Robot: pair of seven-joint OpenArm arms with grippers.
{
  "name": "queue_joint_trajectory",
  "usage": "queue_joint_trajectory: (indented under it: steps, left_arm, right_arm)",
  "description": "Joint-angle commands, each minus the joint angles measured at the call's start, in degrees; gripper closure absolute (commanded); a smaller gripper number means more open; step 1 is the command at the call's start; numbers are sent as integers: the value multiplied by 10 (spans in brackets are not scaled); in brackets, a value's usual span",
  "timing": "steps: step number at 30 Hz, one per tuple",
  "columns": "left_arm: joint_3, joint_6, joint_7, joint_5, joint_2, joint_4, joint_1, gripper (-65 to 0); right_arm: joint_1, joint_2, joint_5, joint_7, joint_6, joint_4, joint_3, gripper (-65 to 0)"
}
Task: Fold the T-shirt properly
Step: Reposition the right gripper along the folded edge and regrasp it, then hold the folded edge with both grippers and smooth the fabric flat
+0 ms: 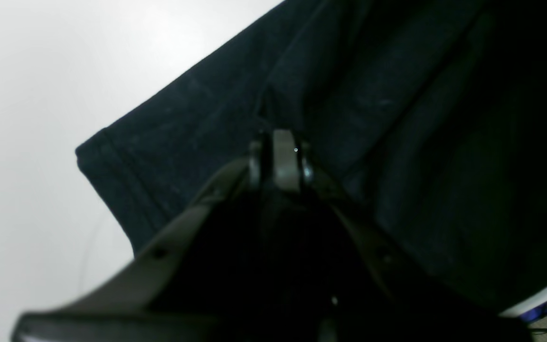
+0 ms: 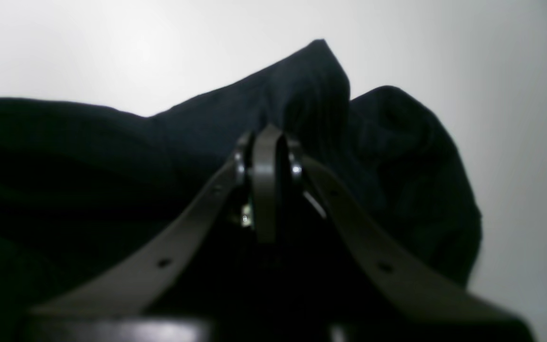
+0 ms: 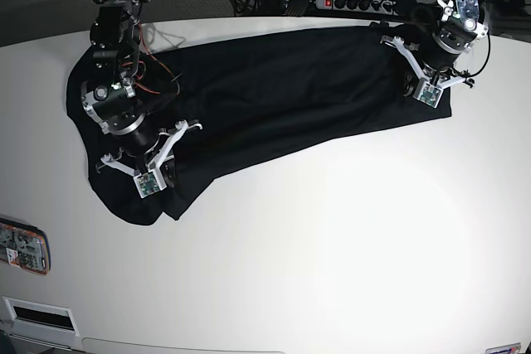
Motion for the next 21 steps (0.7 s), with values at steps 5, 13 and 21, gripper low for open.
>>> queue_joint_trajectory:
  steps: [5, 13, 21]
  left_arm:
    - [-5, 2, -11, -5, -8, 12, 1, 0]
    - [-6, 2, -11, -5, -9, 13, 2, 0]
    - [-6, 2, -11, -5, -10, 13, 3, 0]
  right_arm:
    - [-71, 3, 4, 18, 0, 29, 4, 0]
    - [-172, 3, 0, 91, -1, 37, 4, 0]
    - [-173, 1, -124, 130, -2, 38, 3, 0]
